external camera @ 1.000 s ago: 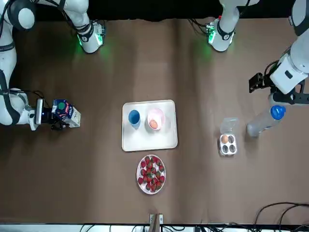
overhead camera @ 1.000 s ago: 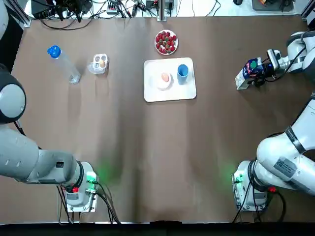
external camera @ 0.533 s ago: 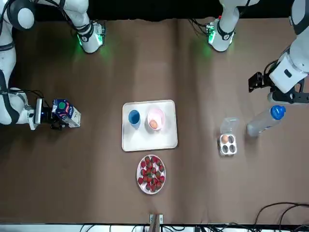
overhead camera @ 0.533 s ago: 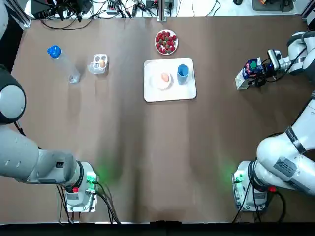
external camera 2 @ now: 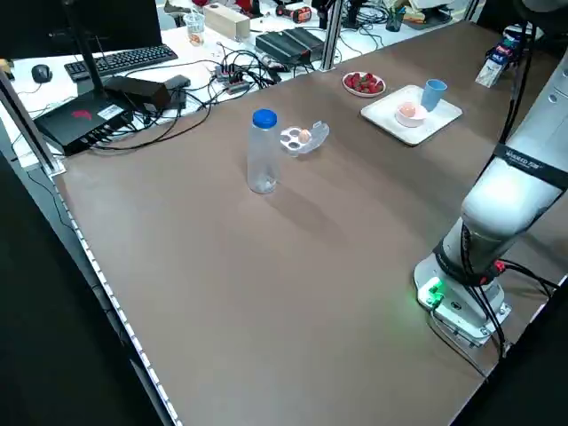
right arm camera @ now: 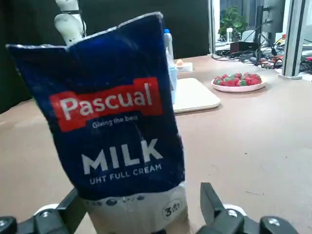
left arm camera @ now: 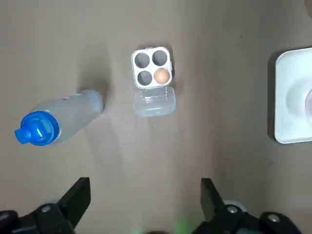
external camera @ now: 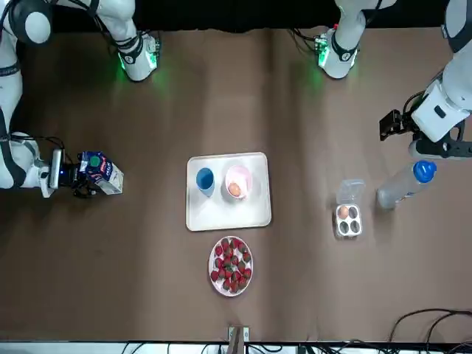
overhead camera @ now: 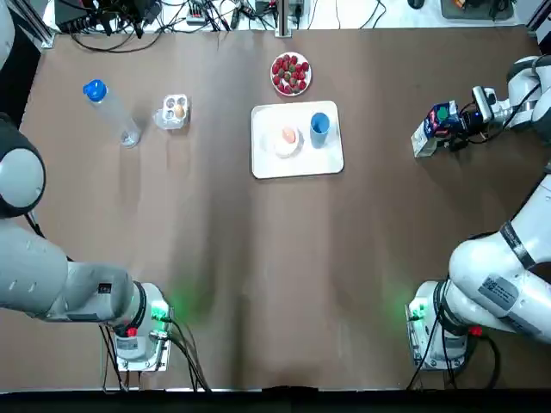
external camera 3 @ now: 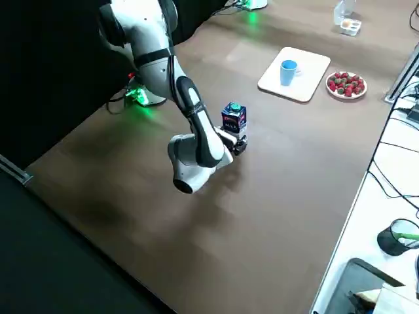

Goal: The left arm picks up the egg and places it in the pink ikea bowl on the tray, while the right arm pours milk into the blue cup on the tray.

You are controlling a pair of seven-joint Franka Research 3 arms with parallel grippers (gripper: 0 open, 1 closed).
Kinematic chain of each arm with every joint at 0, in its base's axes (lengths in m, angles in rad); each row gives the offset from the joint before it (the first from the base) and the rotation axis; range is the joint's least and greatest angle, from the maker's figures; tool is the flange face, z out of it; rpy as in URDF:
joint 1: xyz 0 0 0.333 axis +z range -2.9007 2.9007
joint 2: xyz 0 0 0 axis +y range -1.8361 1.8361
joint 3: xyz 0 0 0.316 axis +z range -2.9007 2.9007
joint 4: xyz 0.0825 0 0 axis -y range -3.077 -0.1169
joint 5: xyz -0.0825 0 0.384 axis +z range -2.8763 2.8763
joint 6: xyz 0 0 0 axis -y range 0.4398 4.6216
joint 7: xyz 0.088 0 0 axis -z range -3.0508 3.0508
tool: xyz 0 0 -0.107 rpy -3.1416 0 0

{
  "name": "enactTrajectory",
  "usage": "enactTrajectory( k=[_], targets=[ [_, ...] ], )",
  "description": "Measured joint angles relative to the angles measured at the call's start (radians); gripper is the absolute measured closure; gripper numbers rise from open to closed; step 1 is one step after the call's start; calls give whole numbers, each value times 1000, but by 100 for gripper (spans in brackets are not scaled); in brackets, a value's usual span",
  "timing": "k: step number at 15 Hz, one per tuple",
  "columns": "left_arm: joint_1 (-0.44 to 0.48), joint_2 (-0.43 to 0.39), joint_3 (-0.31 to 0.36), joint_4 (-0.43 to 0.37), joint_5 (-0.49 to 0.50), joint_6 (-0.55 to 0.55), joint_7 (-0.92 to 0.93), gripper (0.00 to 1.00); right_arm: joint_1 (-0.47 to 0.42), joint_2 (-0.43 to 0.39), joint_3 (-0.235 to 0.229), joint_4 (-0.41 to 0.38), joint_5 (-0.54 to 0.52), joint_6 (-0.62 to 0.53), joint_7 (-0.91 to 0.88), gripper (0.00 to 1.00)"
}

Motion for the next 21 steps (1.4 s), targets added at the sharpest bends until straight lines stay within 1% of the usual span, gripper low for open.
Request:
enactTrajectory(
  k=[10, 16, 18, 21],
  targets=[
    [0, -16, -2, 1, 0, -22, 0, 0, -55, 0, -2, 38, -1, 2, 0, 0],
    [0, -29, -1, 1, 0, -32, 0, 0, -62, 0, -2, 98, -14, 14, 5, 0],
    [0, -29, 1, 1, 0, -33, 0, 0, -62, -1, -2, 116, -23, 15, 58, 0],
    [0, -29, 1, 1, 0, -33, 0, 0, -54, -12, 5, 182, -84, 14, 207, 0]
  ],
)
